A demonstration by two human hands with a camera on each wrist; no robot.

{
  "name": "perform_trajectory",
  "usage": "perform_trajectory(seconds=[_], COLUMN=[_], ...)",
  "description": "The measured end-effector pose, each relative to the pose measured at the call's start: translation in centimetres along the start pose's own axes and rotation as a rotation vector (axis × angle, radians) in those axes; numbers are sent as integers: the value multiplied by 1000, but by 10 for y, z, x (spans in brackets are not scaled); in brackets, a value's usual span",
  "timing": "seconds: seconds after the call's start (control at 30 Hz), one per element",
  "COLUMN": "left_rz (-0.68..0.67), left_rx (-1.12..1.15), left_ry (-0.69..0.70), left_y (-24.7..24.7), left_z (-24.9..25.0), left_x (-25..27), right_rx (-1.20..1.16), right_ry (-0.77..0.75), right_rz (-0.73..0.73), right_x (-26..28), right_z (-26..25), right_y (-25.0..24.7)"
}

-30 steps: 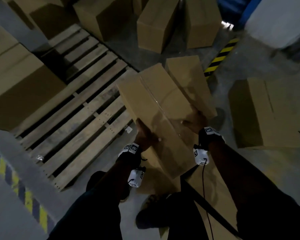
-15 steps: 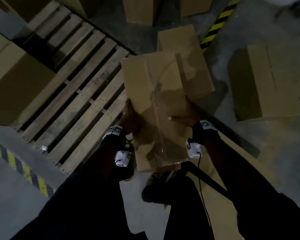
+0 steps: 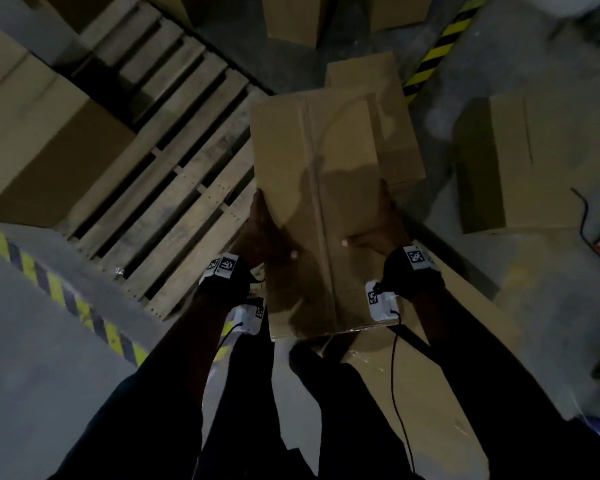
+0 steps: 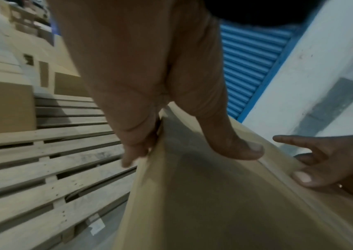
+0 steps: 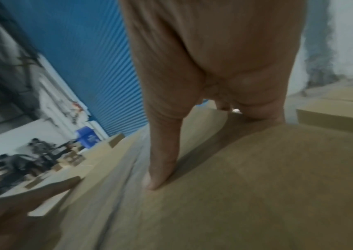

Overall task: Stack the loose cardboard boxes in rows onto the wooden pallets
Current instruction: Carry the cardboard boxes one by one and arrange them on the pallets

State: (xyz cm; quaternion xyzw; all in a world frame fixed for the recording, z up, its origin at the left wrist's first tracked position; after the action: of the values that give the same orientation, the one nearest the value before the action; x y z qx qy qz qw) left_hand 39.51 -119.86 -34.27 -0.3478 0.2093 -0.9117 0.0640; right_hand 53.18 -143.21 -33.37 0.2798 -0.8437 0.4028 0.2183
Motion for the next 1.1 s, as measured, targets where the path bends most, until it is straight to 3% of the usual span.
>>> perform_trajectory(seconds=[0.37,0.53,0.77,0.9,1.1], left_rz=[264,358,286,208,125], left_rx=[151,200,68,-21,-77], left_ry=[224,290,464,412,499], left_y=[-54,-88,-152,-203,-265], left_z=[5,-32,-78,-98,-134], left_x=[121,161,201,225,255], right_rx=[-2,39,99,57,23], right_ry=[-167,-277,-261,-230,-168], right_rz=[51,111,145,199,204], right_x=[106,157,221,251,291], right_z=[-96,-145,-178,-192,-227], right_y=[-13,8,69,118,173])
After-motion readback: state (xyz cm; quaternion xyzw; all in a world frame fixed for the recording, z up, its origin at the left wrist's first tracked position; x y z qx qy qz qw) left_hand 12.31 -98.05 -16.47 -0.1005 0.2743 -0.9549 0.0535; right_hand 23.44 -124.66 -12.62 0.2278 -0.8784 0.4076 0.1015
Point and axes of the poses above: each hand's wrist, its own x-axis away from the middle knuckle, its own y-axis out of the palm, z = x × y, the point moved 1 cm from there along -x, towards the middle knuckle, and after that the axes turned 5 degrees about -x, right-handed, at the moved point
